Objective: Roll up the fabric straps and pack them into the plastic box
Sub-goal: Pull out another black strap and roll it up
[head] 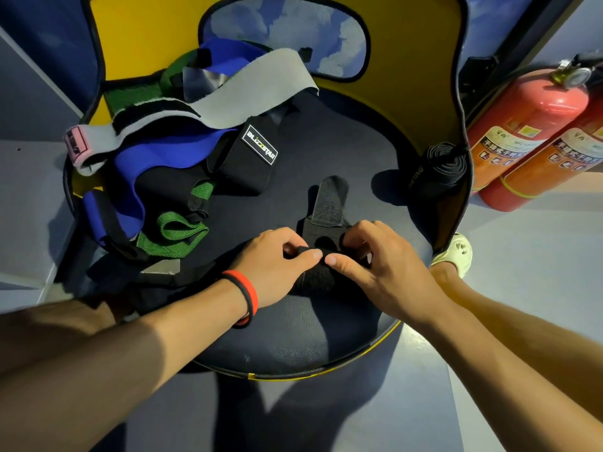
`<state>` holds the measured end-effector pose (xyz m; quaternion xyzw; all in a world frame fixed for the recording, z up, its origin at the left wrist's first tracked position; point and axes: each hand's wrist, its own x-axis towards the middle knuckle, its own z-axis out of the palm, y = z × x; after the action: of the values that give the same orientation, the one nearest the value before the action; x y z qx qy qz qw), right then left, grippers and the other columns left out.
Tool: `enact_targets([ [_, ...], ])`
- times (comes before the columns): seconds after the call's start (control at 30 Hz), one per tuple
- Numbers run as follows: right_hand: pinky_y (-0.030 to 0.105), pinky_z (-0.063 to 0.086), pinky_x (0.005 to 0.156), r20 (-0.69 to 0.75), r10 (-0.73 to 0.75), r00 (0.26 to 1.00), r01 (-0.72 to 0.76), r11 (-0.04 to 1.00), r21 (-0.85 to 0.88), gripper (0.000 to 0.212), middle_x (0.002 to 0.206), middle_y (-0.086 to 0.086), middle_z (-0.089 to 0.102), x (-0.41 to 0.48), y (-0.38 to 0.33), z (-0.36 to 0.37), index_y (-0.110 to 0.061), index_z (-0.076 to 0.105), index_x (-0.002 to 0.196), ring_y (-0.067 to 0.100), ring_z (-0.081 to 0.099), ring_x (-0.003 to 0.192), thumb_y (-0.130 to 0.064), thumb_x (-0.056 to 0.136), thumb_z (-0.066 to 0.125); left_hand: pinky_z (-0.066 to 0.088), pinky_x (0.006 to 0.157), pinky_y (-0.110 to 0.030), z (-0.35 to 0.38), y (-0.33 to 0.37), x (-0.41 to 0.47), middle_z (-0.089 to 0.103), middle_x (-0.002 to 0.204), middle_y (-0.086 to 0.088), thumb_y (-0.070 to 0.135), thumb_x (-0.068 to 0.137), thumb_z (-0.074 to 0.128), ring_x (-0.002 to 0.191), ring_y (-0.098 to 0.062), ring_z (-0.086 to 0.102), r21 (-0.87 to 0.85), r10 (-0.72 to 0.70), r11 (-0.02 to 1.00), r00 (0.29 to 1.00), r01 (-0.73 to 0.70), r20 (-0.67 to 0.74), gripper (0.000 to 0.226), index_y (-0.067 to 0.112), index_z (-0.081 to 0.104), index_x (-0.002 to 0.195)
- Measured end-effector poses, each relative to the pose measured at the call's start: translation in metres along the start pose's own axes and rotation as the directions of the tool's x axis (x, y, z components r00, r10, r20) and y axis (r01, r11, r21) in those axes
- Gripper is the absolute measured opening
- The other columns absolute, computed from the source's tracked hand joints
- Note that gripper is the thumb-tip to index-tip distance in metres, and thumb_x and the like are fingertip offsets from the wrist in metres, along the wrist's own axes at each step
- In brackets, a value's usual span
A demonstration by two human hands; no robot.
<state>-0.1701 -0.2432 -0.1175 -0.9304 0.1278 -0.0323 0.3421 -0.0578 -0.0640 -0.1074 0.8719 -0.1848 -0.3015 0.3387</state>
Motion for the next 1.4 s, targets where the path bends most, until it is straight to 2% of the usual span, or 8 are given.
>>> enact_targets([
  [0.13, 0.037, 0.048, 0.077, 0.153, -0.182, 0.971, 0.208, 0.961, -0.181, 0.053, 0.111, -0.007, 0.046, -0.005, -0.006, -0.016, -0.029, 0.050, 0.109, 0.016, 0.048, 0.091, -0.063, 0.075, 0.072, 0.056, 0.080, -0.038, 0.001, 0.001, 0.004, 0.066, 0.094, 0.010, 0.050, 0.091, 0.065, 0.084, -0.011, 0.063, -0.008, -0.019, 1.000, 1.000, 0.019, -0.009, 0.023, 0.027, 0.065, 0.096],
  [0.3, 0.039, 0.050, 0.074, 0.156, -0.191, 0.969, 0.214, 0.965, -0.152, 0.048, 0.111, -0.013, 0.044, -0.010, -0.009, -0.011, -0.029, 0.050, 0.111, 0.015, 0.048, 0.090, -0.029, 0.078, 0.084, 0.044, 0.066, -0.016, 0.001, 0.000, 0.010, 0.067, 0.093, 0.015, 0.047, 0.086, 0.073, 0.079, -0.001, 0.065, -0.051, 0.052, 0.997, 0.993, -0.058, -0.110, 0.023, 0.030, 0.060, 0.095],
  [0.4, 0.037, 0.050, 0.074, 0.140, -0.175, 0.975, 0.189, 0.977, -0.099, 0.044, 0.104, -0.016, 0.051, -0.006, -0.005, -0.016, -0.030, 0.052, 0.117, 0.011, 0.050, 0.086, -0.034, 0.083, 0.080, 0.038, 0.055, -0.007, -0.002, 0.001, 0.009, 0.064, 0.066, 0.022, 0.045, 0.090, 0.068, 0.065, 0.007, 0.060, -0.050, 0.067, 0.996, 0.988, -0.075, -0.138, 0.017, 0.028, 0.069, 0.088],
  [0.67, 0.043, 0.050, 0.096, 0.240, 0.006, 0.971, 0.000, 1.000, -0.027, 0.060, 0.124, -0.005, 0.068, 0.006, 0.004, -0.021, -0.034, 0.054, 0.141, 0.020, 0.061, 0.111, -0.064, 0.090, 0.059, 0.055, 0.085, -0.025, -0.012, 0.007, -0.002, 0.073, 0.091, 0.019, 0.047, 0.077, 0.081, 0.088, 0.003, 0.067, -0.033, 0.056, 0.998, 0.998, -0.055, 0.029, 0.030, 0.035, 0.071, 0.102],
  [0.87, 0.016, 0.052, 0.084, 0.423, 0.073, 0.903, -0.119, 0.989, 0.083, 0.061, 0.115, -0.015, 0.068, 0.004, 0.001, -0.030, -0.034, 0.061, 0.135, 0.001, 0.064, 0.098, -0.065, 0.083, 0.055, 0.051, 0.072, -0.035, -0.016, 0.005, -0.006, 0.072, 0.077, 0.001, 0.059, 0.081, 0.072, 0.072, -0.013, 0.065, 0.136, 0.048, 0.988, 0.986, -0.070, 0.162, 0.041, 0.019, 0.073, 0.086],
  [1.0, 0.035, 0.048, 0.084, 0.472, 0.045, 0.880, -0.029, 0.999, -0.041, 0.067, 0.103, 0.006, 0.062, 0.005, 0.002, -0.031, -0.016, 0.070, 0.118, 0.008, 0.052, 0.097, -0.068, 0.087, 0.040, 0.052, 0.068, -0.041, -0.014, 0.006, -0.003, 0.069, 0.074, -0.016, 0.068, 0.084, 0.061, 0.064, -0.023, 0.063, 0.216, -0.027, 0.976, 0.980, -0.016, 0.197, 0.069, -0.001, 0.065, 0.081],
  [1.23, 0.022, 0.042, 0.071, 0.038, -0.028, 0.999, 0.029, 0.999, -0.021, 0.040, 0.090, -0.008, 0.057, 0.002, 0.002, -0.015, -0.024, 0.066, 0.097, 0.007, 0.056, 0.083, -0.061, 0.091, 0.052, 0.061, 0.076, -0.036, -0.011, 0.013, 0.007, 0.075, 0.071, -0.012, 0.075, 0.087, 0.050, 0.058, -0.014, 0.073, 0.176, -0.158, 0.976, 0.968, 0.124, 0.194, 0.070, 0.007, 0.061, 0.076],
  [1.4, 0.035, 0.041, 0.076, 0.084, -0.232, 0.969, 0.246, 0.934, -0.261, 0.053, 0.100, -0.005, 0.053, -0.006, -0.009, -0.009, -0.022, 0.059, 0.108, 0.018, 0.051, 0.085, -0.065, 0.079, 0.068, 0.048, 0.060, -0.032, -0.012, 0.013, 0.011, 0.060, 0.052, -0.013, 0.078, 0.086, 0.046, 0.049, -0.012, 0.069, 0.221, -0.138, 0.970, 0.980, 0.104, 0.143, 0.068, 0.014, 0.041, 0.064],
])
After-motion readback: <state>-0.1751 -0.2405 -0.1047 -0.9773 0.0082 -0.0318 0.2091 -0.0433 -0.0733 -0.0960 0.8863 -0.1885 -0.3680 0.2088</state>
